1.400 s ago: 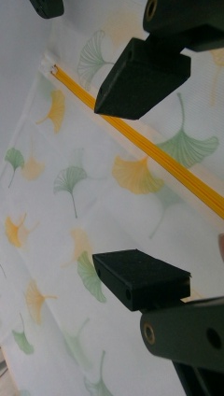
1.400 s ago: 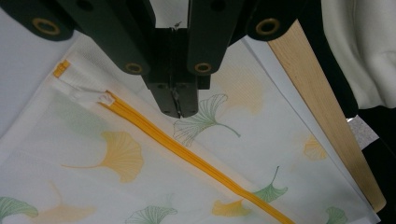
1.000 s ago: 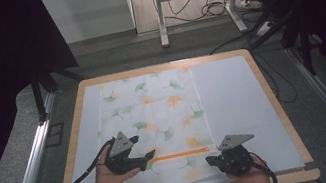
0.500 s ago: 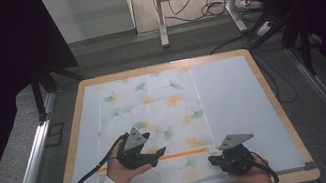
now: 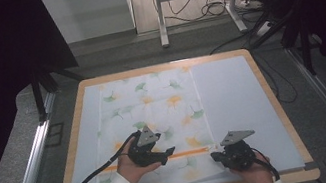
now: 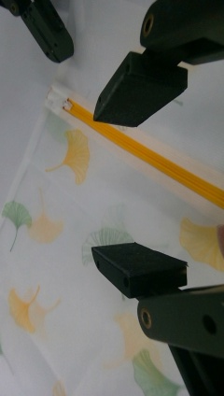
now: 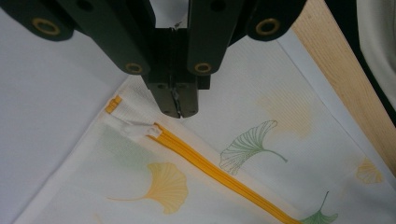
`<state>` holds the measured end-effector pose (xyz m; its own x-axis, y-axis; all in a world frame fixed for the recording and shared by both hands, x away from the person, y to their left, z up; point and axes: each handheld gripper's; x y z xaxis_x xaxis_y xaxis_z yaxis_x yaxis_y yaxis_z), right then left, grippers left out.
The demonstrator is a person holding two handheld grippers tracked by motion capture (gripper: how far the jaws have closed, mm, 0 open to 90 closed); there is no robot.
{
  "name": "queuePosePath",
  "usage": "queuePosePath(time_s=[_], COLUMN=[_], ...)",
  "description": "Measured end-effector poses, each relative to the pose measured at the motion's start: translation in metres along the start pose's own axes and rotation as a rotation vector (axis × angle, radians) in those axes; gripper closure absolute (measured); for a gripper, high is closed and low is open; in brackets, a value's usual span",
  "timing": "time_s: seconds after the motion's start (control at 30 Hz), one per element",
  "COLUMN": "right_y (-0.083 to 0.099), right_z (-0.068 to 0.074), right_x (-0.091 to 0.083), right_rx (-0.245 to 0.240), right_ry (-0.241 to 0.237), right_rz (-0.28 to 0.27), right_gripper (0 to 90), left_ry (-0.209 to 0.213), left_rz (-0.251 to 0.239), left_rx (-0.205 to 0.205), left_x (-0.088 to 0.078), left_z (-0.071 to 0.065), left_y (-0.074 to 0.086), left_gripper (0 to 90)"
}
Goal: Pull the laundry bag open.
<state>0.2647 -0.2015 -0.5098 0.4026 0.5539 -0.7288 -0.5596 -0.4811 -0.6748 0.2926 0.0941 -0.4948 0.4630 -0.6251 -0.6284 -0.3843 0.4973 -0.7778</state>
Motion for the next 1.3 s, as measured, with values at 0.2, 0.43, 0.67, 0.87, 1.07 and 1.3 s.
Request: queuePosePath(time_s=[0.2,0.43,0.67,0.87,1.07,1.3], right_y=[0.000,0.000,0.000,0.001,0.001,0.001], right_z=[0.000,0.000,-0.001,-0.002,-0.002,-0.003], right_x=[0.001,0.002,0.001,0.001,0.001,0.002], right_rx=[-0.004,-0.005,-0.009,-0.009,-0.008,-0.005], right_ry=[0.003,0.004,0.003,0.004,0.005,0.005], right_rz=[0.011,0.017,0.012,0.017,0.021,0.028], right_gripper=[89.1,89.1,89.1,89.1,89.1,89.1], left_ry=[0.004,0.013,0.035,0.045,0.054,0.049], left_rz=[0.006,0.031,0.047,0.045,0.050,0.082], left_rx=[0.047,0.083,0.114,0.142,0.108,0.137], left_x=[0.006,0.020,0.036,0.044,0.052,0.066], left_z=[-0.008,-0.018,-0.030,-0.039,-0.038,-0.042], left_y=[-0.013,-0.022,-0.032,-0.041,-0.039,-0.041], left_gripper=[31.0,31.1,35.0,36.2,39.6,43.1])
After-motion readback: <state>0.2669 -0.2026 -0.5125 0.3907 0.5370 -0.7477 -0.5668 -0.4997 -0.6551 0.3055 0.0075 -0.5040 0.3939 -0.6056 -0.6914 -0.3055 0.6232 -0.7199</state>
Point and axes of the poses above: each handheld gripper's, and its own axes: x roughly forward along the jaws, y roughly out of its underside, z roughly to its left, and after that the axes turned 1 degree about x, right-handed
